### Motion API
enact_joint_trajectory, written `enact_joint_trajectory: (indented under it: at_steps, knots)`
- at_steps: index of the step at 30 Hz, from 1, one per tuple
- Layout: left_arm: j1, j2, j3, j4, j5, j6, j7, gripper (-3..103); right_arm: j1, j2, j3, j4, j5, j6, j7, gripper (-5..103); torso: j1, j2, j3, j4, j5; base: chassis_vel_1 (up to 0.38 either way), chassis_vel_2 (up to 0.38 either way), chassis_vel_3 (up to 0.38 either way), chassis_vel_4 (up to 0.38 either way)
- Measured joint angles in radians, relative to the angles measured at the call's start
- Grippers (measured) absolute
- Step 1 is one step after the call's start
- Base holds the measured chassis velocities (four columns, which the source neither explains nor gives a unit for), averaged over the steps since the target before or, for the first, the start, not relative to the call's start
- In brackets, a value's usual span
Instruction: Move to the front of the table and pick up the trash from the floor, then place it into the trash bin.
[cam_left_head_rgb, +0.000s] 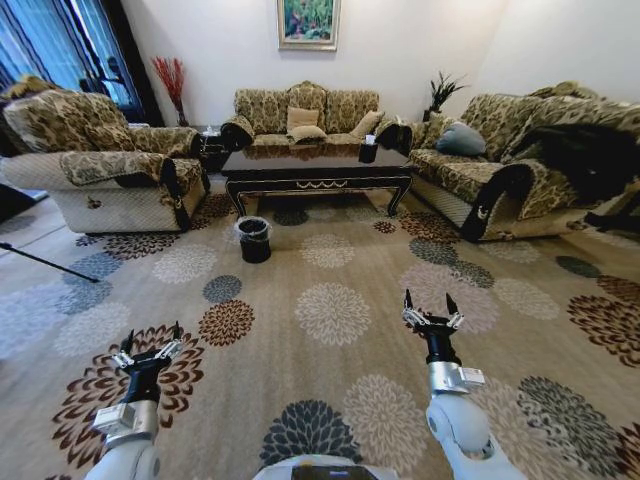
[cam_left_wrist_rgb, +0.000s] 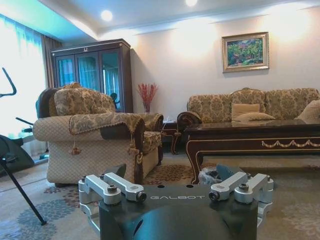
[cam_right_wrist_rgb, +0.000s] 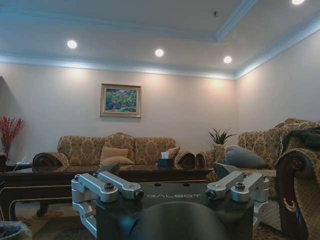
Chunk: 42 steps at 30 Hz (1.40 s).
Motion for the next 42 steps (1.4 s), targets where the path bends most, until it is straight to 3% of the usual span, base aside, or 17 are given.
enact_joint_trajectory:
  at_steps: [42]
  knots:
    - [0.000, 0.000, 0.000, 0.000, 0.000, 0.000, 0.000, 100, 0.000, 0.000, 0.000, 0.000, 0.000, 0.000, 0.000, 100, 0.061, 0.164, 0.103, 0.0000, 0.0000, 0.000, 0.000, 0.000, 0.000]
